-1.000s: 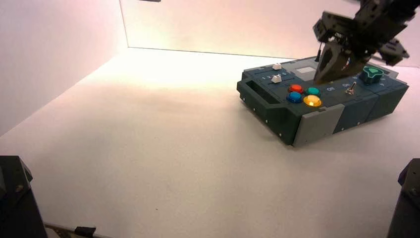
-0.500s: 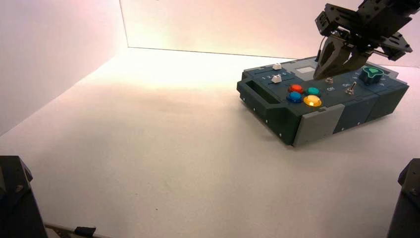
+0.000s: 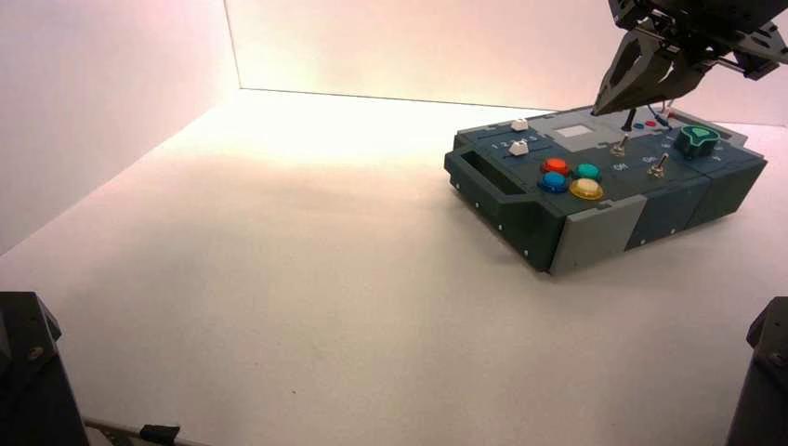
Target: Push the yellow button with the right gripper.
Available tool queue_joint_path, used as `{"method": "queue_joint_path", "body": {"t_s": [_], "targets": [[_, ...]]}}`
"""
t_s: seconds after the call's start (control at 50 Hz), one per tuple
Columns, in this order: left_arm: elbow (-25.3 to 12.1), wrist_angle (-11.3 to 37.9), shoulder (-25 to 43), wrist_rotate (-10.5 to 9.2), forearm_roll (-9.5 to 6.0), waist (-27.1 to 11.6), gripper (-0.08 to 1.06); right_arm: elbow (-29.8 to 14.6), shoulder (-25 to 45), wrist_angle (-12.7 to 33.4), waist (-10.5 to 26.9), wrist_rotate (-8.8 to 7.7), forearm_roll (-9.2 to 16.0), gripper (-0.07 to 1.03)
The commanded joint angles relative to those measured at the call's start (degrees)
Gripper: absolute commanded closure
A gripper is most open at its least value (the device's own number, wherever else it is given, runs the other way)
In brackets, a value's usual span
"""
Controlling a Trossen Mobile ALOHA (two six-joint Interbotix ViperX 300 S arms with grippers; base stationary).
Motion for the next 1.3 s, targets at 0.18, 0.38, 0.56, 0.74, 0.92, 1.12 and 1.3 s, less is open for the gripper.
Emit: {"method": "queue_joint_path", "body": {"t_s": [0.18,0.38,0.56,0.74,0.92,1.12,1.3], "targets": [[-0.9,-0.5,-1.4,0.18,0.09,-0.1,1.01,-1.1,-0.9,-1.1,0.0,0.18,0.2,0.98],[-0.7,-0.5,-1.2,0.00,0.09,-0.1,1.01,0.5,-4.5,-4.4,0.0,0.09,0.2,0.98],[-1.1,-0.5,-1.1,0.00,0.00,-0.1,1.01,1.6,-5.4,-4.4,-0.1,0.18,0.2,0.98],[-1.0,-0.5,-1.1,0.00,0.00,-0.1,1.01,1.2,-3.1,-4.4,0.0,0.09,0.2,0.98],[-1.1,-0.5,-0.7,0.00,0.00,-0.1,1.01,0.5,-1.2,-4.5,0.0,0.00,0.2,0.98],[-1.4,-0.5,-0.5,-0.09,0.00,-0.1,1.01,0.2,-0.7,-4.5,0.0,0.00,0.2,0.98],[-1.6,-0.5,-0.4,-0.09,0.00,-0.1,1.01,0.1,-0.4,-4.5,0.0,0.00,0.2,0.98]]}}
